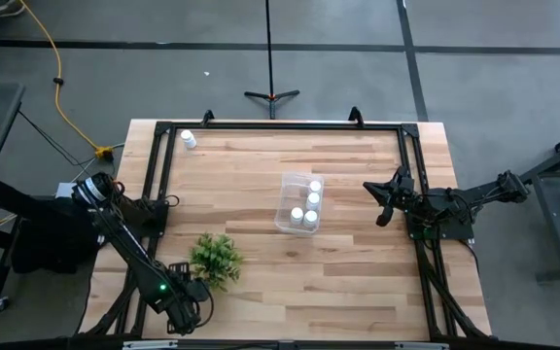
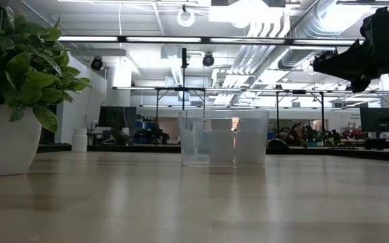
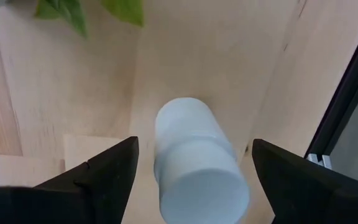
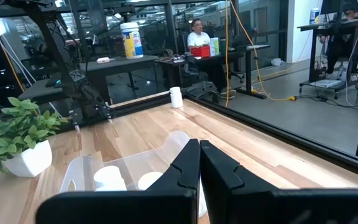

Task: Pick and place pill bottles into a basket
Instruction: Put the white medicine bottle into the transparent bin

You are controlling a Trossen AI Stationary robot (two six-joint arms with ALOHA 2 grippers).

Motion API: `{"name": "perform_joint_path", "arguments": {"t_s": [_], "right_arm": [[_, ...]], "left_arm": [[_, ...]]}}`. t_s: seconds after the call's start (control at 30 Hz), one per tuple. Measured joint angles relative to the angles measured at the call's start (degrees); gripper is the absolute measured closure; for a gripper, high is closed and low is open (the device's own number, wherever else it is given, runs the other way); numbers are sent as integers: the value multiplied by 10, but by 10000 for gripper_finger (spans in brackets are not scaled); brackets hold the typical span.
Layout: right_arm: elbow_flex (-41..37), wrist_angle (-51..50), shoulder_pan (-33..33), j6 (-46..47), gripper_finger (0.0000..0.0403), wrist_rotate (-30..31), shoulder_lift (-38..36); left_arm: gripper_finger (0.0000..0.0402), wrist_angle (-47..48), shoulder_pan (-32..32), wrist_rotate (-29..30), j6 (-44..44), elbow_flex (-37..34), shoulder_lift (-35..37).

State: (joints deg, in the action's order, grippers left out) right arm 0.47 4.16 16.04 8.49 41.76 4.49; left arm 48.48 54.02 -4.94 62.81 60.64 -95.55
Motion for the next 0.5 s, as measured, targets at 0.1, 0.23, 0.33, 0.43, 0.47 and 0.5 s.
{"name": "perform_joint_path", "arguments": {"t_s": [0.1, 0.23, 0.33, 0.43, 0.47, 0.5], "right_arm": [[0, 0, 0, 0, 401, 0, 0], [0, 0, 0, 0, 402, 1, 0], [0, 0, 0, 0, 401, 1, 0], [0, 0, 0, 0, 402, 1, 0], [0, 0, 0, 0, 402, 1, 0], [0, 0, 0, 0, 401, 1, 0]], "left_arm": [[67, -1, 0, -7, 0, 0, 0], [92, -3, 0, -7, 0, 0, 0], [117, -5, 0, -7, 0, 0, 0], [145, -5, 0, -7, 0, 0, 0], [155, -5, 0, -10, 0, 0, 0], [165, -5, 0, -14, 0, 0, 0]]}}
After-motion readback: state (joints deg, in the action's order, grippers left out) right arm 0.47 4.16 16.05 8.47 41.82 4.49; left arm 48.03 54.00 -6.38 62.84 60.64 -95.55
